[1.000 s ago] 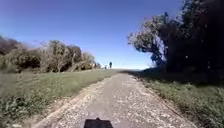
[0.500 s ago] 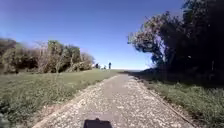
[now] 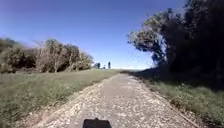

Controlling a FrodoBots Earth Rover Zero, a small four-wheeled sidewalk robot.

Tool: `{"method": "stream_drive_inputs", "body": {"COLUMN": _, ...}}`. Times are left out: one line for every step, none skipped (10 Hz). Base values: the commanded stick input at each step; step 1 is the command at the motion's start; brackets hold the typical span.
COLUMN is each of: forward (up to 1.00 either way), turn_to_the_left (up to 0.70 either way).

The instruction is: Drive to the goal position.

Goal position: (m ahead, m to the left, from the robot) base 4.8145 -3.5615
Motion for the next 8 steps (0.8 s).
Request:
{"method": "stream_drive_inputs", "body": {"forward": 0.50, "turn_to_the_left": 0.00}}
{"method": "stream_drive_inputs", "body": {"forward": 0.50, "turn_to_the_left": 0.00}}
{"method": "stream_drive_inputs", "body": {"forward": 0.50, "turn_to_the_left": 0.00}}
{"method": "stream_drive_inputs", "body": {"forward": 0.50, "turn_to_the_left": 0.00}}
{"method": "stream_drive_inputs", "body": {"forward": 0.50, "turn_to_the_left": 0.00}}
{"method": "stream_drive_inputs", "body": {"forward": 0.50, "turn_to_the_left": 0.00}}
{"method": "stream_drive_inputs", "body": {"forward": 0.50, "turn_to_the_left": 0.00}}
{"method": "stream_drive_inputs", "body": {"forward": 0.50, "turn_to_the_left": 0.00}}
